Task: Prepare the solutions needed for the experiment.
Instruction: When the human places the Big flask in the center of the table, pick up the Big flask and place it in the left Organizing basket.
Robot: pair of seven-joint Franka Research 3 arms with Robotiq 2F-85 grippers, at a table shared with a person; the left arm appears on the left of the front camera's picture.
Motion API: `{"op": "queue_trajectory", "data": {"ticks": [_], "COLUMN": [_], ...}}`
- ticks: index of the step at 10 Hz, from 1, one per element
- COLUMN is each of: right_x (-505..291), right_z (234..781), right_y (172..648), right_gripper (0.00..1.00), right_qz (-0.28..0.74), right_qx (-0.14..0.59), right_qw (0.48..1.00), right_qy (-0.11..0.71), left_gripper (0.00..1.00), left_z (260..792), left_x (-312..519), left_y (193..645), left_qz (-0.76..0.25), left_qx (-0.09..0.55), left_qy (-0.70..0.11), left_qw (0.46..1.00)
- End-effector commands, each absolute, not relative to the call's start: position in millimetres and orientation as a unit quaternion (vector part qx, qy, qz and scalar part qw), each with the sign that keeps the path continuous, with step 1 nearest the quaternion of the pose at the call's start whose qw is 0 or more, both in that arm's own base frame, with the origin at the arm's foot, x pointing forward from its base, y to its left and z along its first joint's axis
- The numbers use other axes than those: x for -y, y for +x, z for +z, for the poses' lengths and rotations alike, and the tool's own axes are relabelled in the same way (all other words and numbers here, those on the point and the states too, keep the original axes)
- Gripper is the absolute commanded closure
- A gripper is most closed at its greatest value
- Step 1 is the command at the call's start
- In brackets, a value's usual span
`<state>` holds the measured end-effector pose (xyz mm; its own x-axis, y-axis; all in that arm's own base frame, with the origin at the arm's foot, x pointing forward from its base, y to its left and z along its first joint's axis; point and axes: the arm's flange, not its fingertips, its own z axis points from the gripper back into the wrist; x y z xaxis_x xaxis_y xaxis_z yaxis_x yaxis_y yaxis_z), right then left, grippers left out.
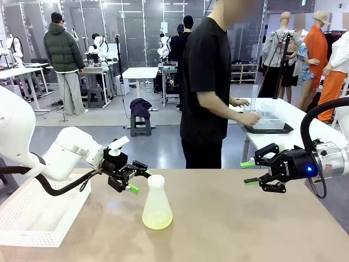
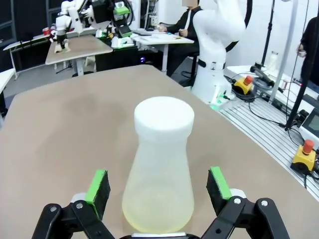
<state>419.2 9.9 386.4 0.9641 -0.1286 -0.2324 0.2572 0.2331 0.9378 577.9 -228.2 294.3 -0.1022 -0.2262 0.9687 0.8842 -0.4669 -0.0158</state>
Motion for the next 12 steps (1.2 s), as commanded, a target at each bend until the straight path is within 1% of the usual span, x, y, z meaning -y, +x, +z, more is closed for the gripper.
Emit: {"op": "queue_trajectory", "data": {"ticks": [1,3,6,12], "right_x": [-8,-8,-8,-8], "right_z": [389,389,389,389], "right_y": [420,420,420,420], "right_gripper": [0.49,0.49,0.49,0.49], "right_qz": [-0.119,-0.119,-0.119,-0.119], "right_qx": [-0.056,-0.056,-0.056,-0.056], "right_qw": [0.785,0.785,0.785,0.785], "right_qy": [0.605,0.605,0.605,0.605], "left_gripper": [0.00,0.00,0.00,0.00], "left_z": [296,293,288,267], "left_x": [244,258,271,288], "left_y": [580,576,572,571], "left_qz": [-0.676,-0.681,-0.679,-0.655], "left_qx": [0.302,0.296,0.293,0.287], "left_qy": [-0.545,-0.539,-0.555,-0.610], "left_qw": [0.394,0.397,0.381,0.343]}}
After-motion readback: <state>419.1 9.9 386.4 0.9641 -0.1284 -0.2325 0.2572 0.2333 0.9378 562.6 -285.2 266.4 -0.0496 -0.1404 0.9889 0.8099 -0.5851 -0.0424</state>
